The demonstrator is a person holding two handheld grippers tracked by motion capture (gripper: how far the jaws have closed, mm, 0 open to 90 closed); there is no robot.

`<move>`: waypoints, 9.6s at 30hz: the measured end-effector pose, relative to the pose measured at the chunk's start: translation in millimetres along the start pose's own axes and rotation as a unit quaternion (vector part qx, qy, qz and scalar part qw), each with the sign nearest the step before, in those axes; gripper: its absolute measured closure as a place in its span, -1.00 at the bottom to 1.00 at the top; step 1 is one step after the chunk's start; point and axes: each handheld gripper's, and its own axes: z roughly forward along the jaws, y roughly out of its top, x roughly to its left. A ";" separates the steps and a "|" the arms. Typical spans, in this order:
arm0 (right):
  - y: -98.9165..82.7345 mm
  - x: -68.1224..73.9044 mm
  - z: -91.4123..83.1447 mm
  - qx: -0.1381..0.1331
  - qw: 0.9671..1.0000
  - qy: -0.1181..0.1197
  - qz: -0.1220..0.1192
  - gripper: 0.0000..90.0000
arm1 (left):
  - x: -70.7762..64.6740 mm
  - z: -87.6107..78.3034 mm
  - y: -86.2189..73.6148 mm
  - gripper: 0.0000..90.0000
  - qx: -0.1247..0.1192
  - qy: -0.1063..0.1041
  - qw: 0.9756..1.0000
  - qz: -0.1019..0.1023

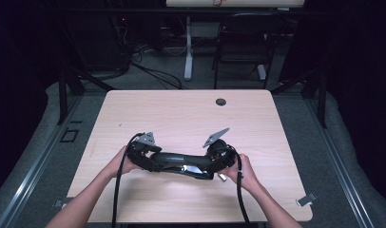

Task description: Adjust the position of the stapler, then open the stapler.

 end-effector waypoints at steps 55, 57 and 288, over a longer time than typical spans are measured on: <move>0.4 -13.1 -0.8 -0.001 1.000 0.015 0.001 -0.01 | -18.8 1.5 2.3 -0.29 0.006 0.018 0.999 -0.027; -0.4 -13.8 -1.2 -0.004 1.000 0.017 0.008 -0.03 | -20.6 0.8 4.2 -0.35 -0.003 0.022 0.999 -0.029; -69.3 33.5 38.5 -0.092 0.981 -0.169 -0.002 1.00 | -129.8 108.6 40.4 1.00 -0.189 0.201 0.960 -0.056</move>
